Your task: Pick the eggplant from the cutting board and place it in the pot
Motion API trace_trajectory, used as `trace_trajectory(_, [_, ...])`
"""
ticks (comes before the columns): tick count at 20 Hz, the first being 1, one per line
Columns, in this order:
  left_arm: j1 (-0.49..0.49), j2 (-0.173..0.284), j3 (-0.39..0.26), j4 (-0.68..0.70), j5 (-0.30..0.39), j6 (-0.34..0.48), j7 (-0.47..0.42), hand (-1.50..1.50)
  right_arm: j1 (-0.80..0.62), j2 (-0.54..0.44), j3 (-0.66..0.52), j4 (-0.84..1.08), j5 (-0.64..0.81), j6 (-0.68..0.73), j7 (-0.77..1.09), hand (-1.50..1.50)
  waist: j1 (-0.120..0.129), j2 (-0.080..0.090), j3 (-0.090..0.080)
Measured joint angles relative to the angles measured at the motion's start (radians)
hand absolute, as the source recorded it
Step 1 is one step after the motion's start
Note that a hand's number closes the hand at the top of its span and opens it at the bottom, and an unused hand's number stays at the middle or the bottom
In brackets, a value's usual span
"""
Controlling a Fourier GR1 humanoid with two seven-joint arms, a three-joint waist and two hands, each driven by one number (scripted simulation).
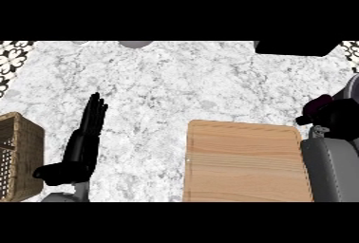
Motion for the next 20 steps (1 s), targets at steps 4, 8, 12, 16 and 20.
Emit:
trace_trajectory(4, [-0.022,-0.01,-0.022,-0.002,-0.009,-0.007,0.001,0.0,-0.138,-0.117,-0.114,0.117,0.067,0.016,0.008,1.5,0.041,0.011,-0.001])
trace_trajectory(8, [-0.042,-0.011,-0.036,-0.001,-0.011,-0.021,0.009,0.0,-0.254,-0.217,-0.18,0.239,0.169,0.038,0.023,1.5,0.076,0.017,-0.003])
trace_trajectory(12, [-0.06,-0.019,-0.047,0.008,-0.012,-0.028,0.016,0.0,-0.349,-0.292,-0.234,0.348,0.266,0.067,0.046,1.5,0.094,0.021,-0.003])
trace_trajectory(16, [-0.072,-0.022,-0.05,0.016,-0.012,-0.031,0.021,0.0,-0.419,-0.335,-0.282,0.434,0.359,0.087,0.074,1.5,0.1,0.02,-0.002])
trace_trajectory(20, [-0.083,-0.021,-0.046,0.022,-0.016,-0.029,0.027,0.0,-0.469,-0.362,-0.33,0.499,0.444,0.104,0.096,1.5,0.093,0.014,-0.001])
